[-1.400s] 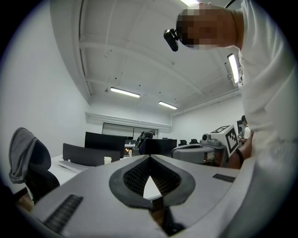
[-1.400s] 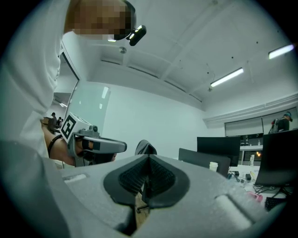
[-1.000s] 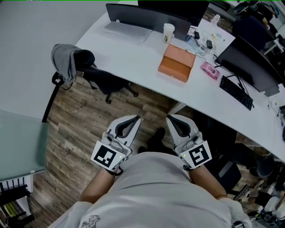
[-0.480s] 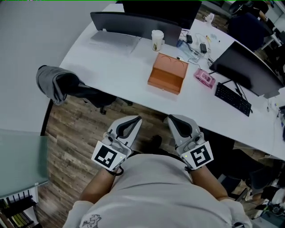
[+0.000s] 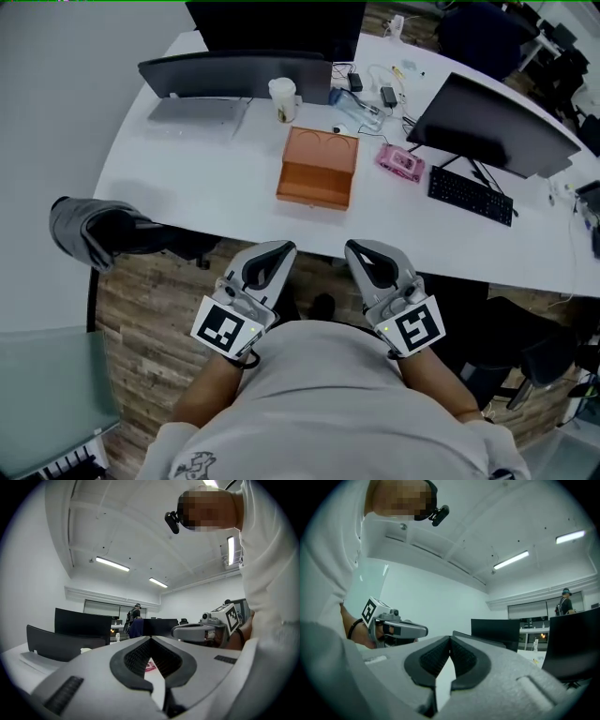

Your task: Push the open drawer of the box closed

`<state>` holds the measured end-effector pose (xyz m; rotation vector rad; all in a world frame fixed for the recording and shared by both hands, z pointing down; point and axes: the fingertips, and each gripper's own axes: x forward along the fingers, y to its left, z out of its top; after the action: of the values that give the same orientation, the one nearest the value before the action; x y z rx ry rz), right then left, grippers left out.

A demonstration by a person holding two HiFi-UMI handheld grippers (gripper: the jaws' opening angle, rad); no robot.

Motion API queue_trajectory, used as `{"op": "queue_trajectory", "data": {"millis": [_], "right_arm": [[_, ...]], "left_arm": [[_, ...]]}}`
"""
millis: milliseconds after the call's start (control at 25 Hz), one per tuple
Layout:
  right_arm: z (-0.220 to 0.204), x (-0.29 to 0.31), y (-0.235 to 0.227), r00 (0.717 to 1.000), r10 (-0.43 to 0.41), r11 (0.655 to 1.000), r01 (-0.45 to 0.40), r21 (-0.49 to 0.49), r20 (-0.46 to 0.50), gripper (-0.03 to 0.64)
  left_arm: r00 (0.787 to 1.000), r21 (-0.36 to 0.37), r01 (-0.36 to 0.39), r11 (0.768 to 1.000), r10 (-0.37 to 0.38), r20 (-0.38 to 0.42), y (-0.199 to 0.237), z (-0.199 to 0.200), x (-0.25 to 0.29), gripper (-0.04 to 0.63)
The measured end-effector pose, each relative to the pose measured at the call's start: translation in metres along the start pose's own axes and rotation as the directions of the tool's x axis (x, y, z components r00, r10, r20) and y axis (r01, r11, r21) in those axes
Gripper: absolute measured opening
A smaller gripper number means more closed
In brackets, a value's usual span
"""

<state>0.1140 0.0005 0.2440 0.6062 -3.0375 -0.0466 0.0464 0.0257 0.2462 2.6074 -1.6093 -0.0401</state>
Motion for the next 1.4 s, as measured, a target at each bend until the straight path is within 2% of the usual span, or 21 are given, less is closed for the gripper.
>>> {"op": "queue_trajectory", "data": {"millis": [320, 720, 1080, 1200, 1400], "right_arm": [[0.001, 0.017, -0.04, 0.993, -0.118, 0.993, 0.118, 0.008, -0.014, 0.002], [-0.013, 0.08, -0.073, 0.974, -0.22, 0.975, 0.222, 0.032, -0.055, 0.002], [-0.032, 0.127, -0.094, 0.944, -0.315, 0.946, 0.321, 0.044, -0.101, 0.002], [-0.041, 0.139, -0.098, 0.932, -0.34, 0.936, 0.348, 0.046, -0.124, 0.002], [-0.065, 0.154, -0.105, 0.908, -0.383, 0.916, 0.397, 0.059, -0.172, 0.003]], "left_arm": [[0.993, 0.002, 0.115, 0.993, -0.115, -0.003, 0.029, 0.004, 0.048, -0.002], [0.974, -0.001, 0.223, 0.975, -0.222, -0.039, 0.097, 0.001, 0.082, -0.002], [0.945, -0.014, 0.319, 0.948, -0.319, -0.069, 0.151, -0.011, 0.099, -0.002], [0.931, -0.022, 0.349, 0.937, -0.349, -0.105, 0.165, -0.02, 0.102, -0.002], [0.906, -0.036, 0.404, 0.914, -0.405, -0.12, 0.181, -0.035, 0.11, -0.002]]}}
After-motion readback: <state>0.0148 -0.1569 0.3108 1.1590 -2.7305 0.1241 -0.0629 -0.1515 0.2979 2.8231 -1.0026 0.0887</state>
